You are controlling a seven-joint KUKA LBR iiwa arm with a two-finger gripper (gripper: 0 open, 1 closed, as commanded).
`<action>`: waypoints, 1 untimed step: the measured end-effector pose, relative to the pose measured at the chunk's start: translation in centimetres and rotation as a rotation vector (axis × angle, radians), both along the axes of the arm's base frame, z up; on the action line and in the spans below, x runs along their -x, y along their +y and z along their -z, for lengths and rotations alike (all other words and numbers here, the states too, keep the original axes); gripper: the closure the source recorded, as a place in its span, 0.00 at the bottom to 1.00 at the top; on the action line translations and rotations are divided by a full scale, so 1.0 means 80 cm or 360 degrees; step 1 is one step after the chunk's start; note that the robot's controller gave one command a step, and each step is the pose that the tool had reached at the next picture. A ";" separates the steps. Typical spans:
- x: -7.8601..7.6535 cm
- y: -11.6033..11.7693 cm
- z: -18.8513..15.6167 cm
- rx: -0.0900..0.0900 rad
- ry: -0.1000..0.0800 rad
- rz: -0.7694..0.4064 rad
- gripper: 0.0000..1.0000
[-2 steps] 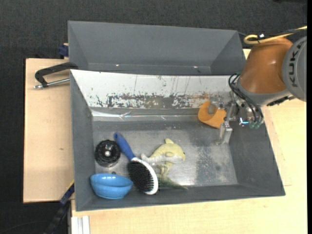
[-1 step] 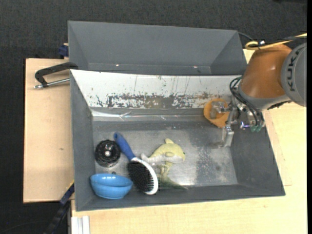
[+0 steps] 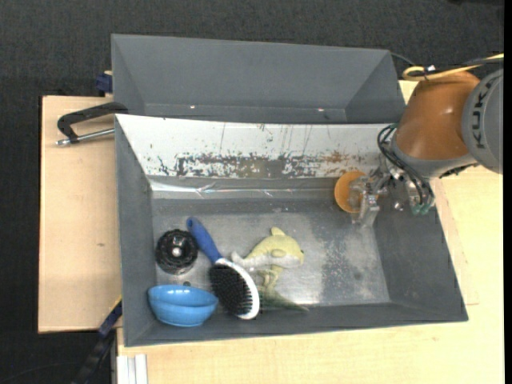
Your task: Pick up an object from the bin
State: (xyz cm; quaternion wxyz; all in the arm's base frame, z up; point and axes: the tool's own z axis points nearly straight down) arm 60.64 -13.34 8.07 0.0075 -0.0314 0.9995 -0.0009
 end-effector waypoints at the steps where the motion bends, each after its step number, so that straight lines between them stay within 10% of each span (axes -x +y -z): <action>1: 0.004 0.016 -0.204 0.0002 -0.0002 -0.0049 1.00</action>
Offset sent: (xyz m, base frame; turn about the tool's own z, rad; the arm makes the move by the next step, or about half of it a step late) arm -0.0065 0.0129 0.1564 -0.0316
